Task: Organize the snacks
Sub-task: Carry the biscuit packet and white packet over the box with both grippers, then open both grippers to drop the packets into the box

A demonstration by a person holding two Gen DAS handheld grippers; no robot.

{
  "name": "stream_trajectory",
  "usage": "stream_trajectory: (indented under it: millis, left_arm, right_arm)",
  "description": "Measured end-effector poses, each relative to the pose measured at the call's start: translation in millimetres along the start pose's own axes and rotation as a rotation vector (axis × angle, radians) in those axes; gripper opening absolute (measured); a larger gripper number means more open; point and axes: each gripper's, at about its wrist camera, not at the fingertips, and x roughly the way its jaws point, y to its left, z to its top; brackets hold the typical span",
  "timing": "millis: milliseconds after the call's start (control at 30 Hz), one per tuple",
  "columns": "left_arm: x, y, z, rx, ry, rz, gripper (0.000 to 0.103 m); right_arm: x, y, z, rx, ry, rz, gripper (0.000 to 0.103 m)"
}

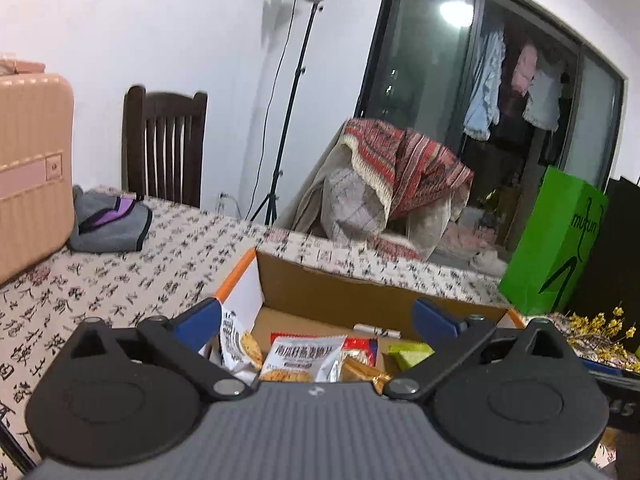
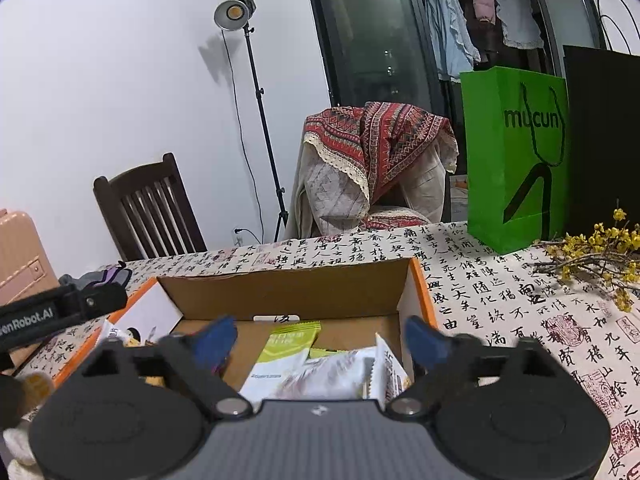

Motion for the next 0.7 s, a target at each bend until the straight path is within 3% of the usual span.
stream_trajectory:
  millis: [133, 400, 700]
  left_arm:
    - [-3.4, -0.4, 3.7, -0.014, 0.021, -0.006, 0.103]
    - [-37.0, -1.5, 11.2, -0.020, 0.025, -0.036, 0.103]
    - [-78.9, 1.8, -16.1, 0.061, 0.078, -0.051, 0.103]
  right_arm:
    - [-5.7, -5.8, 3.1, 0.033, 0.022, 0.005, 0.103]
    - [-43.9, -5.3, 4.0, -0.019, 0.022, -0.034, 0.103]
    - [-100.2, -10.6, -27.5, -0.065, 0.050, -0.055, 0.103]
